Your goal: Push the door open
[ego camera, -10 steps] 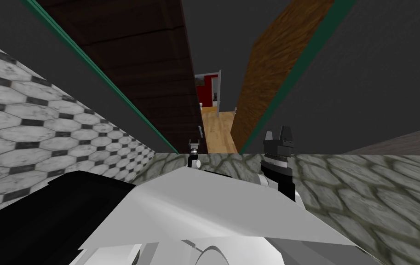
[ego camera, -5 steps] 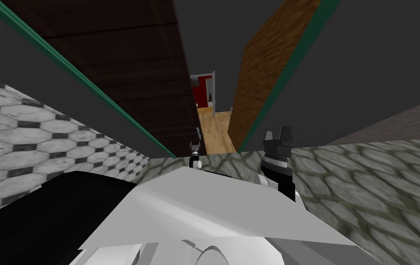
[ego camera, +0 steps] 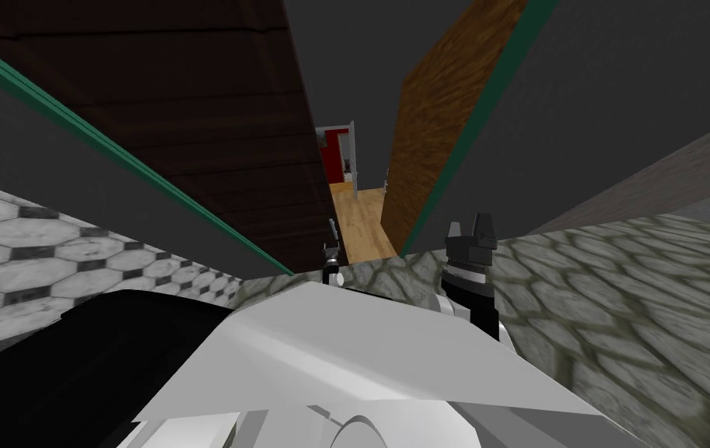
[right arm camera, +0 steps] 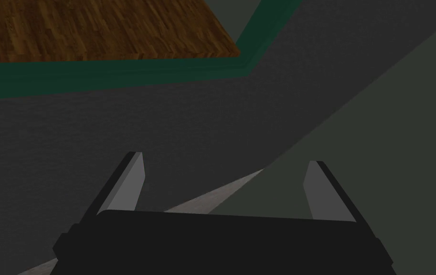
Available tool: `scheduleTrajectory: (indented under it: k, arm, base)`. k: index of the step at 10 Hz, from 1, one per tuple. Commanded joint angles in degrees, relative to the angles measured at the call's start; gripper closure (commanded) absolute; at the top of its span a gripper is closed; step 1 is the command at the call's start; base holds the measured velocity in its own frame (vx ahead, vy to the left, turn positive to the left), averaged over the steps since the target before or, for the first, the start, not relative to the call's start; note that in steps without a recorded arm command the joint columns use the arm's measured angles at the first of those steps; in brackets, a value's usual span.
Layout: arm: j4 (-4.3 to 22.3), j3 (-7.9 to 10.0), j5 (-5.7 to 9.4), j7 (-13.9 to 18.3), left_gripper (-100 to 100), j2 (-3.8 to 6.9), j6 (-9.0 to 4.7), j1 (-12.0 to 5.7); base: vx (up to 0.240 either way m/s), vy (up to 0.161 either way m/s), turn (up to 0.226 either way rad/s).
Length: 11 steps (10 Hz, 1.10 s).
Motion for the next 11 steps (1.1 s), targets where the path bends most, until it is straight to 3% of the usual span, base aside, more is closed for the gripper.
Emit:
scheduleTrajectory:
  k: [1, 6, 7, 8, 9, 11]
  arm:
    - [2.3, 0.06, 0.72, 1.5, -100, -0.33, -0.54, -0.91]
    - [7.6, 0.16, 2.78, 5.1, -100, -2.05, -1.51, -2.70]
    - [7.0, 0.23, 2.57, 4.5, -100, -1.74, -1.24, -2.64]
    - [7.2, 0.33, 2.70, 4.9, -100, 0.12, -1.37, -2.68]
    - [7.3, 0.38, 2.75, 5.1, -100, 0.96, -1.44, -2.66]
    - [7.5, 0.48, 2.84, 5.3, -100, 1.84, -1.56, -2.63]
  base:
    - [0.022, 0.105, -0.136]
    - [0.029, 0.097, -0.122]
    - [0.008, 0.040, -0.023]
    - [0.078, 0.038, -0.024]
    - [0.146, 0.066, -0.028]
    - [0.161, 0.053, -0.019]
